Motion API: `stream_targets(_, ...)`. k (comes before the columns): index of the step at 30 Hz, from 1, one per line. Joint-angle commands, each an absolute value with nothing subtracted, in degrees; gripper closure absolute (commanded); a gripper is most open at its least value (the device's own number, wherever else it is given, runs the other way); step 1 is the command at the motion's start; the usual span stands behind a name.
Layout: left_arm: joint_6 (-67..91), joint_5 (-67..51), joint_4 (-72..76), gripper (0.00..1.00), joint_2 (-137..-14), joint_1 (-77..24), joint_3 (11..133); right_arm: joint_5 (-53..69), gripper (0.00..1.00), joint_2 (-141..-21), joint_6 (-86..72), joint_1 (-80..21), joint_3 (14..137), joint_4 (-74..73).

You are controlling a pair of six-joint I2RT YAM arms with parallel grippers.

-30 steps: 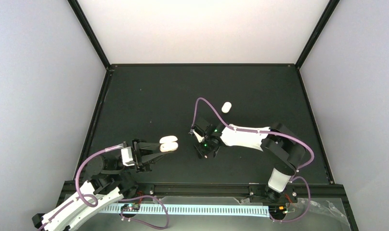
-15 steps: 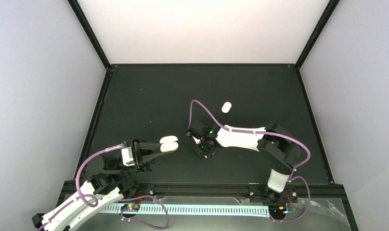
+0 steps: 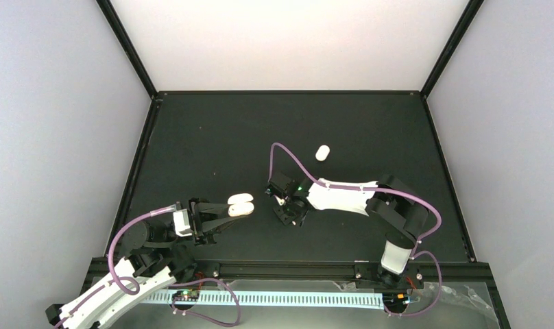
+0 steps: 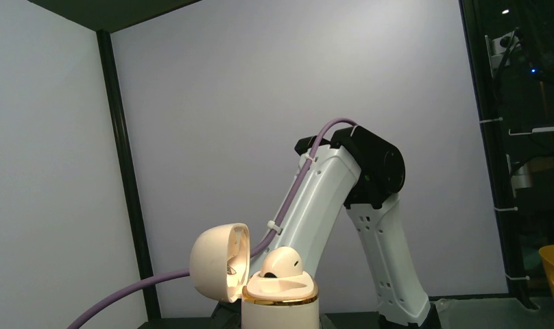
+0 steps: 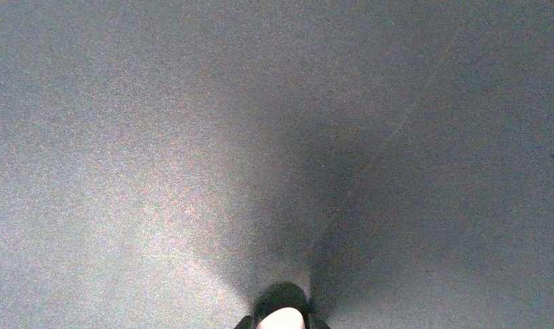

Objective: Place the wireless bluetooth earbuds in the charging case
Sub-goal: Pick up the earbud from the center of the board.

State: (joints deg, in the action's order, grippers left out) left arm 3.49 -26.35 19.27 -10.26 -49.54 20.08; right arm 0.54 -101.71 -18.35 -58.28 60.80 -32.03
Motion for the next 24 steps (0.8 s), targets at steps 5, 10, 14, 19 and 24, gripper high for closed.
stream_targets(5,2.9,-25.9,19.0,0.99,-10.6,-49.8,20.6,-1.4,0.85,-99.9,-20.5,-58.9,59.9,-32.1)
stream_targets(10,2.7,-24.6,18.9,0.99,-10.4,-49.8,20.6,-6.8,0.87,-94.6,-22.3,-58.9,58.8,-29.7)
stream_targets(14,2.6,-23.4,18.8,0.98,-10.1,-49.7,20.6,-9.7,0.89,-91.0,-23.3,-58.8,58.6,-28.6)
stream_targets(19,2.0,-21.4,19.3,0.98,-9.8,-49.8,20.6,-12.6,0.9,-83.7,-24.1,-58.3,59.6,-28.0)
stream_targets(24,0.7,-18.8,20.2,0.98,-12.0,-49.8,22.3,-13.5,0.89,-72.9,-20.7,-58.3,63.3,-26.6)
